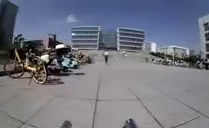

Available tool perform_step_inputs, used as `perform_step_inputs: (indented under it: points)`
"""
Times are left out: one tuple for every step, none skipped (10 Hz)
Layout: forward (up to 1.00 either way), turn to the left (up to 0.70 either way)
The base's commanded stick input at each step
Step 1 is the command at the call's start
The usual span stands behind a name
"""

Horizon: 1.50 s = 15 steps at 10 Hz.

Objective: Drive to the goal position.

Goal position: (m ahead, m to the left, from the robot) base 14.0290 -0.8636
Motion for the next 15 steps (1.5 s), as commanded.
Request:
perform_step_inputs:
  points:
    - [1.0, 0.0]
    - [1.0, 0.0]
    - [1.0, 0.0]
    - [1.0, 0.0]
    - [1.0, 0.0]
    - [1.0, 0.0]
    - [1.0, 0.0]
    - [1.0, 0.0]
    - [1.0, 0.0]
    - [1.0, 0.0]
    - [1.0, 0.0]
    - [1.0, 0.0]
    - [1.0, 0.0]
    - [1.0, 0.0]
    - [1.0, -0.08]
